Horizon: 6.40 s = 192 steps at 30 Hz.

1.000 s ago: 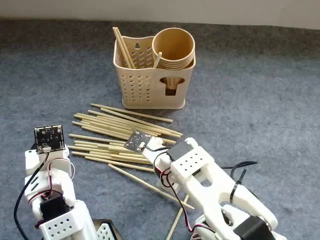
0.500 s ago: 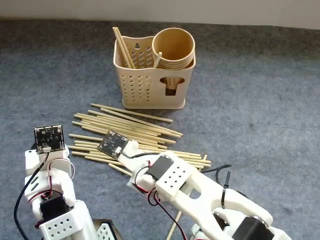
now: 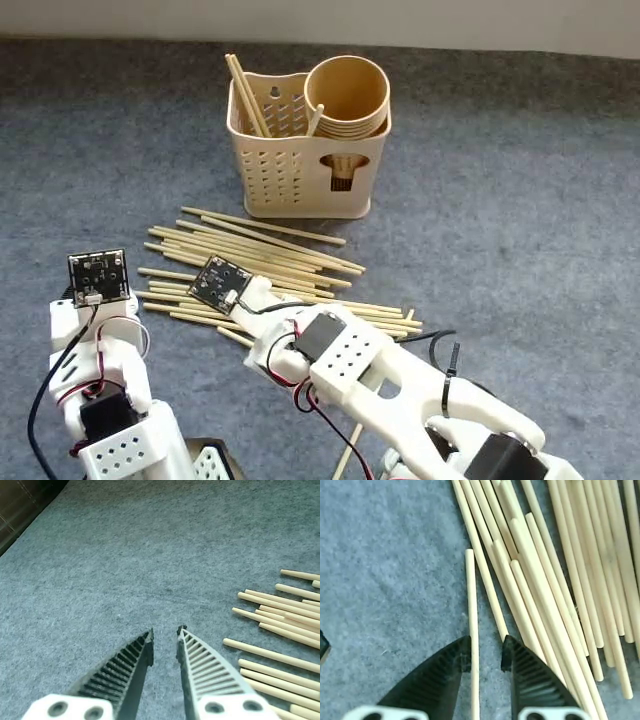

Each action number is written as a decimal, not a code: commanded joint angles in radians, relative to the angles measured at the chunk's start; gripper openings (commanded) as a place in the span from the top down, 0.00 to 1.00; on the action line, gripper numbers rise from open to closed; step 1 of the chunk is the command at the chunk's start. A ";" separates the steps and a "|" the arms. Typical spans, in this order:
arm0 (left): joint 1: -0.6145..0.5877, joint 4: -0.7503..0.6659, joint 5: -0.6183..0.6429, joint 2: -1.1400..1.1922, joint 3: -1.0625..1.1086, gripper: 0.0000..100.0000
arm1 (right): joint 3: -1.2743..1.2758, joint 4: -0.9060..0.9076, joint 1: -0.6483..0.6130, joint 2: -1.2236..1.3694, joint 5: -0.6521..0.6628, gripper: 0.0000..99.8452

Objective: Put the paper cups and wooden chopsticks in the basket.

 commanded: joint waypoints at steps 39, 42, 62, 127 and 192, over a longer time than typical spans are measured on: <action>0.018 -0.023 0.006 -0.002 0.018 0.90 | 0.005 0.243 -0.012 -0.035 -0.005 0.99; 0.018 -0.023 0.006 -0.002 0.018 0.90 | 0.007 0.268 0.008 -0.156 -0.006 0.99; 0.018 -0.023 0.006 -0.002 0.018 0.90 | 0.001 0.197 0.203 -0.685 -0.150 0.99; 0.018 -0.023 0.005 -0.001 0.018 0.90 | -0.521 -0.785 0.479 0.127 -0.150 0.92; 0.018 -0.023 0.005 -0.001 0.018 0.90 | -0.047 0.496 0.673 0.073 -0.528 0.92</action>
